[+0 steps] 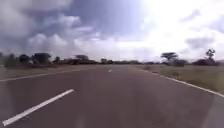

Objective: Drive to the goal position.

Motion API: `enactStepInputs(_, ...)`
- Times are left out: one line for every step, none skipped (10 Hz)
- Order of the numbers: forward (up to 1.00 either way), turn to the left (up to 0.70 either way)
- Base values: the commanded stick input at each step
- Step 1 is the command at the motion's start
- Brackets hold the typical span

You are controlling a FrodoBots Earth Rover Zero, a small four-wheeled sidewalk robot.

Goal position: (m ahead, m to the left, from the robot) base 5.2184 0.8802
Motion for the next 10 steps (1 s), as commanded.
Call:
enactStepInputs(1.0, 0.0)
enactStepInputs(1.0, 0.0)
enactStepInputs(1.0, 0.0)
enactStepInputs(1.0, 0.0)
enactStepInputs(1.0, 0.0)
enactStepInputs(1.0, 0.0)
enactStepInputs(1.0, 0.0)
enactStepInputs(1.0, 0.0)
enactStepInputs(1.0, -0.02)
enactStepInputs(1.0, -0.07)
